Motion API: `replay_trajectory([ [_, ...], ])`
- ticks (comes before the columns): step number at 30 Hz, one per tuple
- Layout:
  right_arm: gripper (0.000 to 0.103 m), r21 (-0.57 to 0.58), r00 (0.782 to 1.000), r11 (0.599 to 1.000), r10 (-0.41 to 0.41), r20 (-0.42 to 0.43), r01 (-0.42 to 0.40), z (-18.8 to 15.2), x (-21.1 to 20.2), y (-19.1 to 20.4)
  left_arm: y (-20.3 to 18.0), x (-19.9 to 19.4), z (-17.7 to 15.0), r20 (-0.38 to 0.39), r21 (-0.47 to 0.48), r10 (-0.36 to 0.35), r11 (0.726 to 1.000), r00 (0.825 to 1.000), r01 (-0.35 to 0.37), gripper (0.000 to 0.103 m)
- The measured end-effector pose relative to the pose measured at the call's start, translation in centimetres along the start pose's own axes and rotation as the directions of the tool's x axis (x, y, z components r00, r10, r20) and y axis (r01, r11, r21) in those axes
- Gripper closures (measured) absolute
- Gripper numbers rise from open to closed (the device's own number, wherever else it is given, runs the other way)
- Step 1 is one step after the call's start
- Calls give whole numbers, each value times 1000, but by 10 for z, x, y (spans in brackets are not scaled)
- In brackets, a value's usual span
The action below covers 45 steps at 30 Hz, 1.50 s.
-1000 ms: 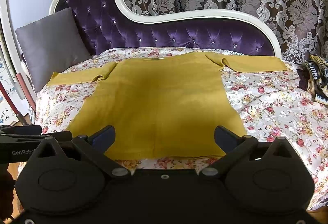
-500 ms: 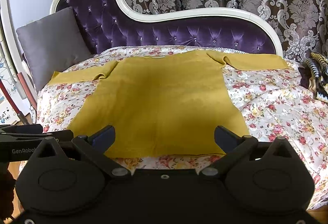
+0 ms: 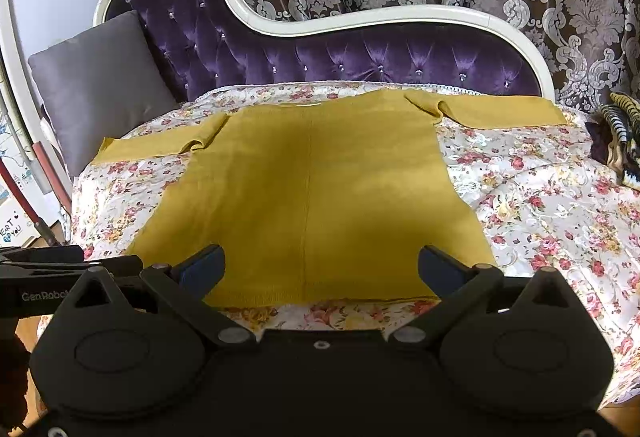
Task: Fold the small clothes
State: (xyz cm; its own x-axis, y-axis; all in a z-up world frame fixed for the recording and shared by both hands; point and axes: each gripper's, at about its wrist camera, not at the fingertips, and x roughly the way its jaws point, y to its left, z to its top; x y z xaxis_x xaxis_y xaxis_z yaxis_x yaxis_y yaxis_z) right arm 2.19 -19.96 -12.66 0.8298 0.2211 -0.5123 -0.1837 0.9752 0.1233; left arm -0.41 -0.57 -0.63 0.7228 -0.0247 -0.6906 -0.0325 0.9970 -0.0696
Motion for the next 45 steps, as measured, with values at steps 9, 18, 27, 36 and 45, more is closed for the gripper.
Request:
replay_trajectory([
  [9, 1, 17, 1000, 1000, 5, -24, -4, 5, 17, -7, 5, 19, 7, -36, -8, 7, 1000, 999, -7, 21],
  [18, 1, 63, 999, 998, -22, -36, 25, 21, 51, -39, 6, 58, 29, -43, 9, 26, 1000, 999, -25, 21],
  [27, 1, 156, 994, 982, -104, -23, 106, 65, 108, -124, -5, 120, 64, -2, 87, 52, 995, 999, -51, 21],
  [36, 2, 257, 942, 908, -335, -32, 331, 118, 188, -253, 2, 174, 78, 13, 87, 68, 994, 998, -69, 21],
  [45, 8, 411, 900, 819, -435, -13, 401, 141, 255, -344, 12, 195, 67, 16, 55, 43, 998, 999, -44, 21],
])
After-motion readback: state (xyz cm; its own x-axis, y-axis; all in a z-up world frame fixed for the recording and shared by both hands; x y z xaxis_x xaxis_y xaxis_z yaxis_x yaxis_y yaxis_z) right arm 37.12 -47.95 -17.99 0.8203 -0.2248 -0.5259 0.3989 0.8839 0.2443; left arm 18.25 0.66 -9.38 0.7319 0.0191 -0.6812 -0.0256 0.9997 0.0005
